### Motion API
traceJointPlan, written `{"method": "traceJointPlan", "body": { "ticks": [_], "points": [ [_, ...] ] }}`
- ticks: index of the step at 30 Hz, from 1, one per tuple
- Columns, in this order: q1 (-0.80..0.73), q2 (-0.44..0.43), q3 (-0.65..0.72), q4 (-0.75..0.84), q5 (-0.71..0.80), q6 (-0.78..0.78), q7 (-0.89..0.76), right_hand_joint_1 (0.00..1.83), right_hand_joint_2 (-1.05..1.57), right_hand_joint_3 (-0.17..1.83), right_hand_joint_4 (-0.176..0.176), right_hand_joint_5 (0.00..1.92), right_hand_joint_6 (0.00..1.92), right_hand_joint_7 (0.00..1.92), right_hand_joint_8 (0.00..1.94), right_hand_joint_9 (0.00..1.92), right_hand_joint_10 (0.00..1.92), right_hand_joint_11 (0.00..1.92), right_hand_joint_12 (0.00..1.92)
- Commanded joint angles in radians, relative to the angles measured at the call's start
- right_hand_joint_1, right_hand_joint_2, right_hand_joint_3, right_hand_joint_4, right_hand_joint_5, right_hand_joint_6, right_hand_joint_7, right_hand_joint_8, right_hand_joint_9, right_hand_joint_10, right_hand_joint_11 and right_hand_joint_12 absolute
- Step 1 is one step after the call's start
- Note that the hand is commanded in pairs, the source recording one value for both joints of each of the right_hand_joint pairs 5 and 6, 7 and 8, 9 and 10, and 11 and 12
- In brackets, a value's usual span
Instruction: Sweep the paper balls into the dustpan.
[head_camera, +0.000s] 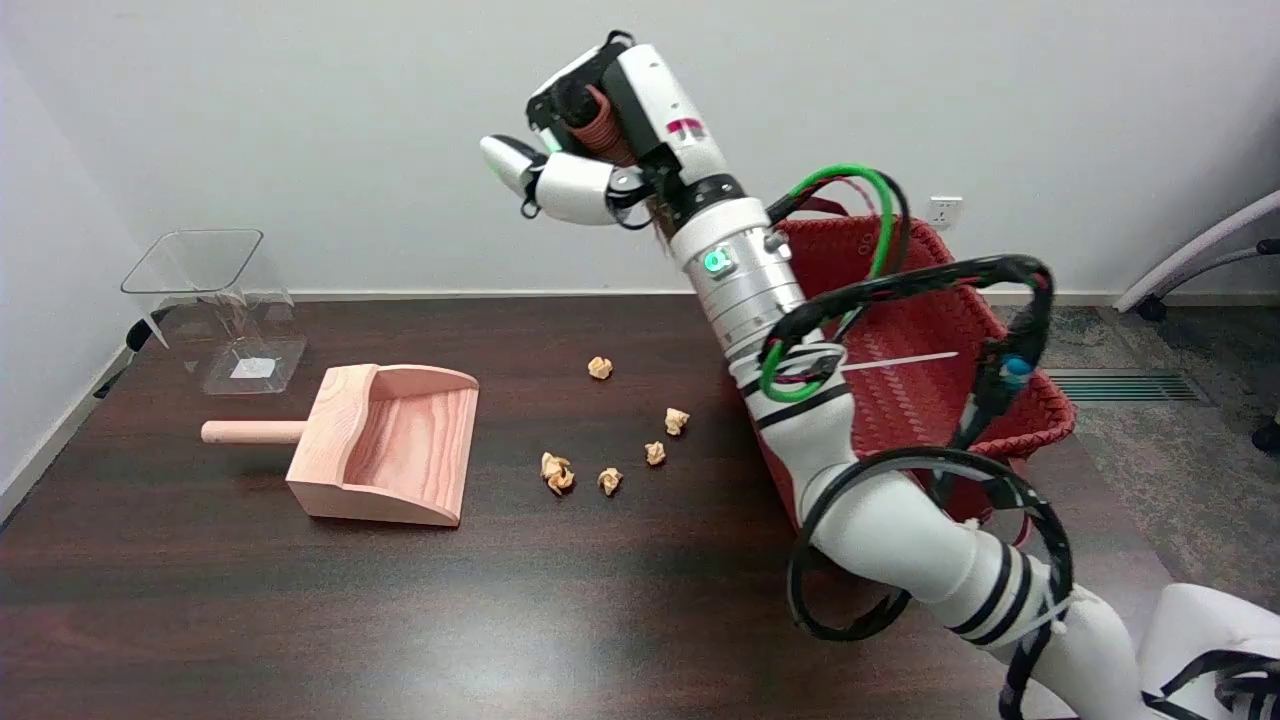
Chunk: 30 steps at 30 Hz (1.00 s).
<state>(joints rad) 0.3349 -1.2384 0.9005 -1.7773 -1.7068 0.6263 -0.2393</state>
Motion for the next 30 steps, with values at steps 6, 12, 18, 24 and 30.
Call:
{"method": "traceJointPlan", "body": {
  "ticks": [6, 12, 18, 24, 30],
  "points": [
    [0.066, -0.112, -0.100, 0.150, -0.001, 0.048, -0.011, 1.22, 1.47, 0.42, 0.000, 1.92, 1.92, 1.92, 1.92, 1.92, 1.92, 1.92, 1.92],
    [0.066, -0.156, -0.110, 0.218, -0.008, 0.083, -0.013, 1.22, 1.48, 0.41, 0.000, 1.92, 1.92, 1.92, 1.92, 1.92, 1.92, 1.92, 1.92],
    [0.091, -0.166, -0.112, 0.301, -0.001, 0.096, 0.000, 1.22, 1.49, 0.41, 0.000, 1.92, 1.92, 1.92, 1.92, 1.92, 1.92, 1.92, 1.92],
    [0.075, -0.196, -0.111, 0.360, 0.028, 0.147, 0.001, 1.22, 1.48, 0.40, 0.000, 1.92, 1.92, 1.92, 1.92, 1.92, 1.92, 1.92, 1.92],
    [0.037, -0.236, -0.086, 0.384, 0.042, 0.144, -0.009, 1.22, 1.49, 0.39, 0.000, 1.92, 1.92, 1.92, 1.92, 1.92, 1.92, 1.92, 1.92]
  ]
}}
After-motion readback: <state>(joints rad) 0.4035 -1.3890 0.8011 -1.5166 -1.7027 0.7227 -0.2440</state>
